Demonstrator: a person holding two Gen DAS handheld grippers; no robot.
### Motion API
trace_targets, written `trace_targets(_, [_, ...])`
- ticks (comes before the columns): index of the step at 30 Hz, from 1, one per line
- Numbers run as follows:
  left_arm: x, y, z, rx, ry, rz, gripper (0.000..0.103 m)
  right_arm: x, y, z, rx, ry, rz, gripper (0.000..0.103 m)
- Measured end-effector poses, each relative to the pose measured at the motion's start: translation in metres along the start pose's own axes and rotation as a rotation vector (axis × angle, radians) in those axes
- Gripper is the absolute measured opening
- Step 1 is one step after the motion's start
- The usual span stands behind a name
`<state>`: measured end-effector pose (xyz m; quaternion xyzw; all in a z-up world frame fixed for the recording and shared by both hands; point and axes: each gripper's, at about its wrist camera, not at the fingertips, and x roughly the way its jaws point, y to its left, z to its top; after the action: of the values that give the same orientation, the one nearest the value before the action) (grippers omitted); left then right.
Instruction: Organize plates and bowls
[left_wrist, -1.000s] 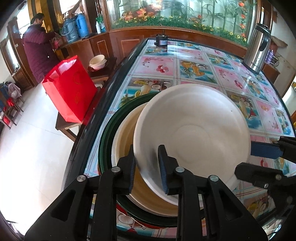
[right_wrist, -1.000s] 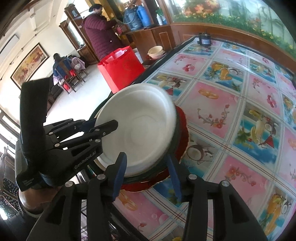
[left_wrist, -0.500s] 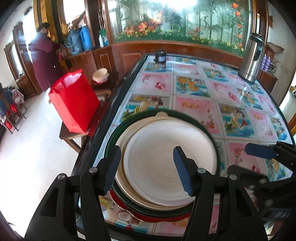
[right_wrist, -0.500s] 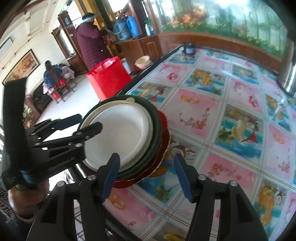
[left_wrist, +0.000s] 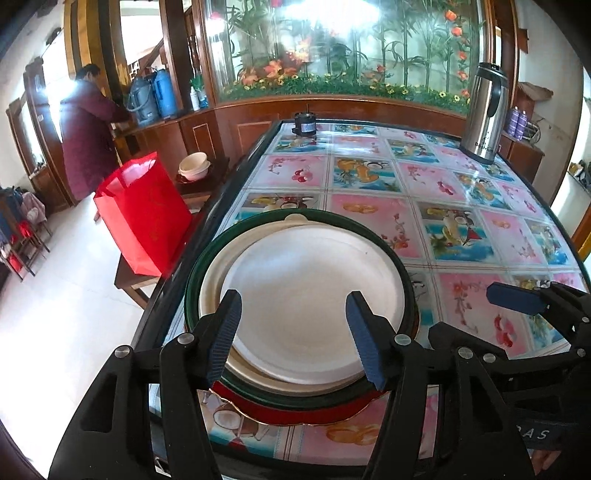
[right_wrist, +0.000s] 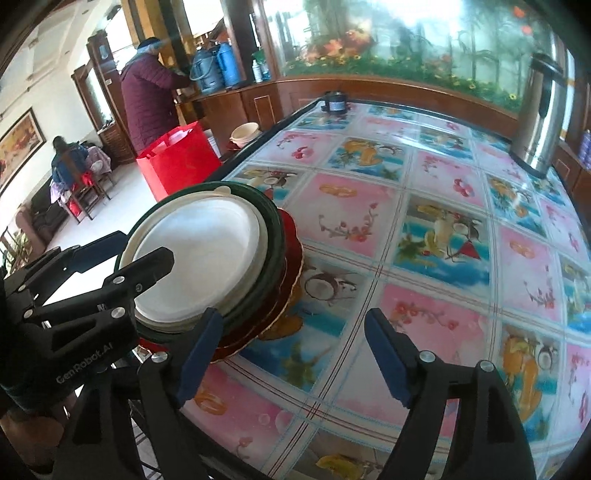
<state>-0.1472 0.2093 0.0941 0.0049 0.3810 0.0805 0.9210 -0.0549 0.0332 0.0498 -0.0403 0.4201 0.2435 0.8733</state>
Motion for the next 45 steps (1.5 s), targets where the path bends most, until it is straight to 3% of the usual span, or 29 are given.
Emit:
trace_targets(22, [0.005,-0.001,-0.021,0.113,-0.049,-0.037,0.059,0.009,0.01,-0.014,0.013,0.023,-0.099,0.08])
trace_targets(41, [0.014,0.006,-0.021,0.105,-0.027,-0.098,0.059,0.012,0.013,-0.014,0.013,0.033,-0.092,0.08])
trace_targets(45, [0.013,0.0,-0.023,0.135,-0.031,-0.047,0.06,0.014,0.013,-0.014,0.011,0.039,-0.094,0.08])
